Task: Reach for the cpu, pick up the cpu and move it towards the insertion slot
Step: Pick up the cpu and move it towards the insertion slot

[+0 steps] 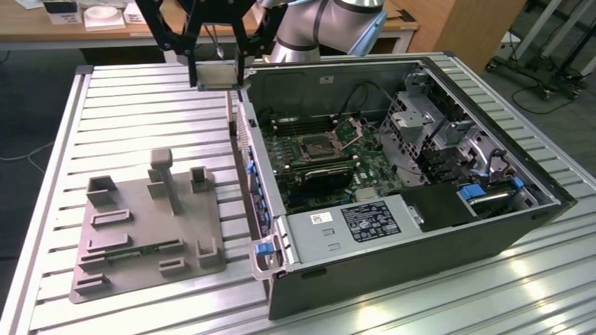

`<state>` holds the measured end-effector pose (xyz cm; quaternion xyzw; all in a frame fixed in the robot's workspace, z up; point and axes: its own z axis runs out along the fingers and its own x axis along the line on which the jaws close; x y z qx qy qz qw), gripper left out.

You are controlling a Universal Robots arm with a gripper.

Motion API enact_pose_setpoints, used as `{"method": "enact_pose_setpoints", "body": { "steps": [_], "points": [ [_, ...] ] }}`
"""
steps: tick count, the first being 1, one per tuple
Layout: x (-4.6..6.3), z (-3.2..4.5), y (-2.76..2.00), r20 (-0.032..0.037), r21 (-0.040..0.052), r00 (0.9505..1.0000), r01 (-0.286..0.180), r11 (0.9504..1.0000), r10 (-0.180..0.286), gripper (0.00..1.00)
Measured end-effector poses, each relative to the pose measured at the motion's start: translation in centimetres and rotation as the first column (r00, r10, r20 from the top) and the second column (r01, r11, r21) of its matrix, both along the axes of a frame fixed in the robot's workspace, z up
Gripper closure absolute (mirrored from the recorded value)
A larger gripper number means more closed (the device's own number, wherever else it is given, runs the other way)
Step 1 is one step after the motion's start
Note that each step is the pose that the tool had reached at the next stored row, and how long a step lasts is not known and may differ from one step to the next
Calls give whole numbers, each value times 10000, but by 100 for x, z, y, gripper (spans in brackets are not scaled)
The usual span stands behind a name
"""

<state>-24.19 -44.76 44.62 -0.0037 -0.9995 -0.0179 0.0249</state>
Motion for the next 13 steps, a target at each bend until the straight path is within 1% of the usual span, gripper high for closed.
{"method": "enact_pose_setpoints", "body": {
  "steps": [13],
  "points": [
    [39,0,0,1,1,10000,0,10000,0,45]
  ]
}}
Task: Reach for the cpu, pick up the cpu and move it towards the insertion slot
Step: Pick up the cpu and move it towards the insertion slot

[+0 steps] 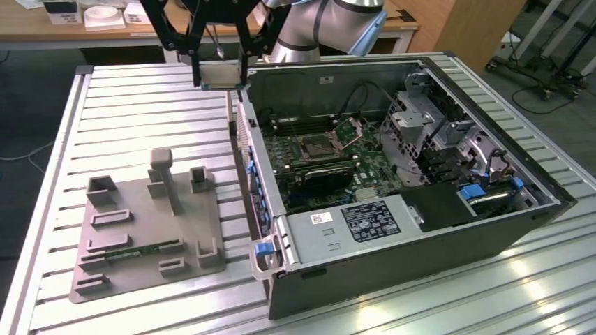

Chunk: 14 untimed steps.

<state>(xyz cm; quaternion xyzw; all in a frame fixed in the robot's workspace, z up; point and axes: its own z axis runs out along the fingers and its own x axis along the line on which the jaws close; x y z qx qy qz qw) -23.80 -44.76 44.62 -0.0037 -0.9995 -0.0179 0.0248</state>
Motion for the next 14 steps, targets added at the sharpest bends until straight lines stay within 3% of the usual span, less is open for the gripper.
{"method": "enact_pose_setpoints", "body": {
  "steps": [14],
  "points": [
    [14,0,0,-1,-5,10000,-2,10000,2,45]
  ]
}}
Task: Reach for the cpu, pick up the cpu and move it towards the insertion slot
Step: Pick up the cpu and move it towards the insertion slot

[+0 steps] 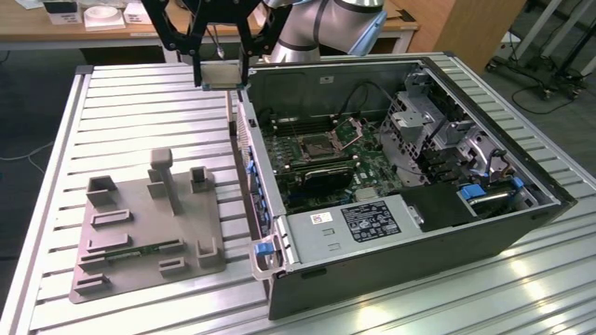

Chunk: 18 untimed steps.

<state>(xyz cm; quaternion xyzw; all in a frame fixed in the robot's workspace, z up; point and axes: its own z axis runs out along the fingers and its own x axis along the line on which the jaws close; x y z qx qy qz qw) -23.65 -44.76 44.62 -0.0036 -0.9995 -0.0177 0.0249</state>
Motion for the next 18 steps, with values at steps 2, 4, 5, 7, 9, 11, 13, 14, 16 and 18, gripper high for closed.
{"method": "enact_pose_setpoints", "body": {
  "steps": [2,4,5,7,9,11,13,14,16,18],
  "points": [
    [45,-1,1,0,-1,10000,2,10000,-2,45],
    [106,-3,4,1,0,10000,2,10000,-2,45],
    [139,-4,6,1,1,10000,3,10000,-3,45],
    [204,-6,11,0,-1,10000,1,10000,-1,45],
    [263,-10,15,1,0,10000,1,10000,-1,45],
    [297,-14,24,1,-4,10000,1,10000,-1,45],
    [315,-18,33,1,-20,10000,2,10000,-2,45],
    [320,-21,37,8,-36,10000,3,10000,-3,45],
    [323,-27,50,88,-92,10000,2,10000,-1,45],
    [322,-34,63,276,-148,9996,5,9999,-1,45]
  ]
}}
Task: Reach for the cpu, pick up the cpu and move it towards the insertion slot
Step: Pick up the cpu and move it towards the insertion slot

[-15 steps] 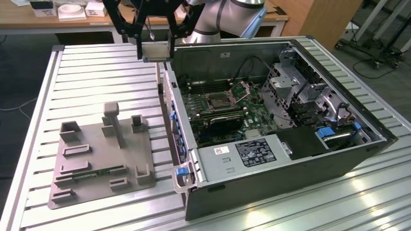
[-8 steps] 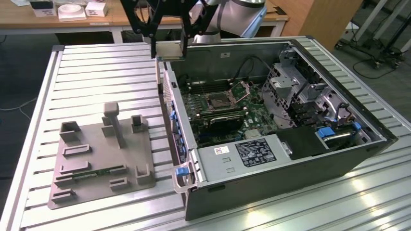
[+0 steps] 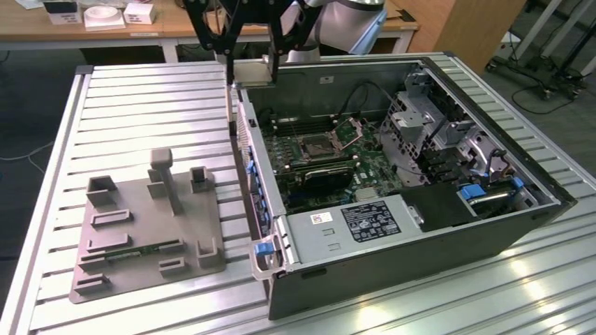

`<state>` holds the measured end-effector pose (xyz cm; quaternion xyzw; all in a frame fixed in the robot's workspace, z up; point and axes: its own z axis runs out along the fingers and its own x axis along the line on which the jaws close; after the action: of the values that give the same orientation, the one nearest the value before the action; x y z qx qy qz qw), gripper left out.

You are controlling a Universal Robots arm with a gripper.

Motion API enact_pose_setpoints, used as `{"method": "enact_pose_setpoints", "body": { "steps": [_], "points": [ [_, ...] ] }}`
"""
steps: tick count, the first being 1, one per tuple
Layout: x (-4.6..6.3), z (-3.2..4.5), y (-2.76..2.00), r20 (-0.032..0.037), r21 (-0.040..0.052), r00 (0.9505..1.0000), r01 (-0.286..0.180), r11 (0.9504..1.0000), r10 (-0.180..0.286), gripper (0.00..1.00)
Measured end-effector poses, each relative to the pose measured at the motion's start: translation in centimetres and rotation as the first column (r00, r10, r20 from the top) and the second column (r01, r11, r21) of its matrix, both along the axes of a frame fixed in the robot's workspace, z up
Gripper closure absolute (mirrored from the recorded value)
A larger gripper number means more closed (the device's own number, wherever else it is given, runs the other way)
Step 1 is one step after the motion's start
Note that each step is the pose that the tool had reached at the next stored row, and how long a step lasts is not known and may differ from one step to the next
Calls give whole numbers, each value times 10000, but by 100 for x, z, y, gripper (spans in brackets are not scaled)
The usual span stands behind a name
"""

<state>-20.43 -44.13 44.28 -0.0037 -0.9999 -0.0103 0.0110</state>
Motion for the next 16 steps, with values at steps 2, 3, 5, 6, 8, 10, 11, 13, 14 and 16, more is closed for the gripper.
{"method": "enact_pose_setpoints", "body": {
  "steps": [2,3,5,6,8,10,11,13,14,16],
  "points": [
    [2,-8,7,86,-11,10000,-4,10000,4,45],
    [8,-11,10,86,-11,10000,-7,10000,7,45],
    [38,-18,20,86,-12,10000,-6,10000,6,45],
    [70,-24,30,87,-13,10000,-5,10000,5,45],
    [132,-35,53,87,-12,10000,-5,10000,5,45],
    [197,-50,83,83,-14,10000,-5,10000,5,45],
    [231,-62,101,82,-15,10000,-6,10000,6,45],
    [297,-91,137,81,-17,10000,-6,10000,6,45],
    [325,-104,151,81,-20,10000,-5,10000,6,45],
    [364,-128,169,82,-24,10000,-5,10000,5,45]
  ]
}}
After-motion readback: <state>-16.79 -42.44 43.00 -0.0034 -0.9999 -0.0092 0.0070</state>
